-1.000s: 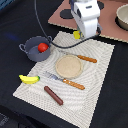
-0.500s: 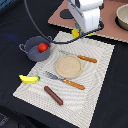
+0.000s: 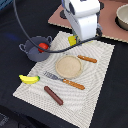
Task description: Interact with the objects in diverse but meaningful ways.
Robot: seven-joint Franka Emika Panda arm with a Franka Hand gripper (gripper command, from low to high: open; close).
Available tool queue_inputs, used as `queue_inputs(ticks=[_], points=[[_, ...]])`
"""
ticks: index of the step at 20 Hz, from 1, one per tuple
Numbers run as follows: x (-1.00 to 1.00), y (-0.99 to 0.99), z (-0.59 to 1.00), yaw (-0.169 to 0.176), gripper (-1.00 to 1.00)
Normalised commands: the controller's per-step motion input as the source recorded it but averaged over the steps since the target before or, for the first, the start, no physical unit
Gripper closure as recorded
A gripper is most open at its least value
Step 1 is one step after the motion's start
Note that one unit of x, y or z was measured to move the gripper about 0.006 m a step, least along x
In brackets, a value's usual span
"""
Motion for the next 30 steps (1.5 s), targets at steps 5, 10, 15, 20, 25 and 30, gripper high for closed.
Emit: queue_inputs(ticks=[5,10,15,20,25,30], points=[[0.70,-0.70,0.34,-0.013,1.00],[0.70,-0.70,0.26,-0.015,1.00],[0.73,-0.69,0.02,-0.033,1.00],[0.74,-0.68,0.00,-0.038,1.00],[0.65,-0.68,-0.02,-0.036,1.00],[0.39,-0.32,-0.08,-0.002,1.00]])
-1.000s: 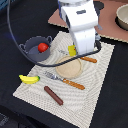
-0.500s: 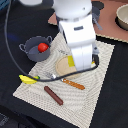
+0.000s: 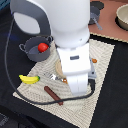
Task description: Interact with the objects in diverse but meaningful ways.
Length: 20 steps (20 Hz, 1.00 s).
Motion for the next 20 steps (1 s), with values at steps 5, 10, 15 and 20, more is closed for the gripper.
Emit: queue_inputs(ticks=[5,10,15,20], points=[[0.38,-0.14,-0.07,-0.002,1.00],[0.59,-0.19,0.00,-0.033,1.00],[0.81,-0.40,0.14,-0.104,1.00],[0.81,-0.41,0.26,-0.095,1.00]])
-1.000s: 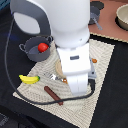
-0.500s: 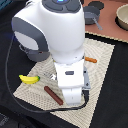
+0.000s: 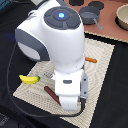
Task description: Interact with the objects in diverse but meaningful ways.
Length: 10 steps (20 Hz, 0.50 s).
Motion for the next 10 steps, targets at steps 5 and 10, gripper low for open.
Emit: queue_inputs(ticks=[5,10], points=[[0.27,-0.26,0.19,-0.023,1.00],[-0.01,0.00,0.31,0.003,1.00]])
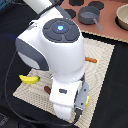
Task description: Interact with the objects in diverse but meaningful ways.
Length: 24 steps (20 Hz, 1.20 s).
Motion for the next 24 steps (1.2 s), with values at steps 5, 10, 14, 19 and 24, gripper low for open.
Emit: queue_inputs(ticks=[5,10,14,19,24], points=[[-0.01,0.00,0.36,0.003,-1.00],[0.15,0.00,0.42,0.000,-1.00],[0.17,0.00,0.56,0.000,-1.00],[0.07,0.08,0.86,0.004,-1.00],[-0.26,0.44,0.66,0.028,-1.00]])
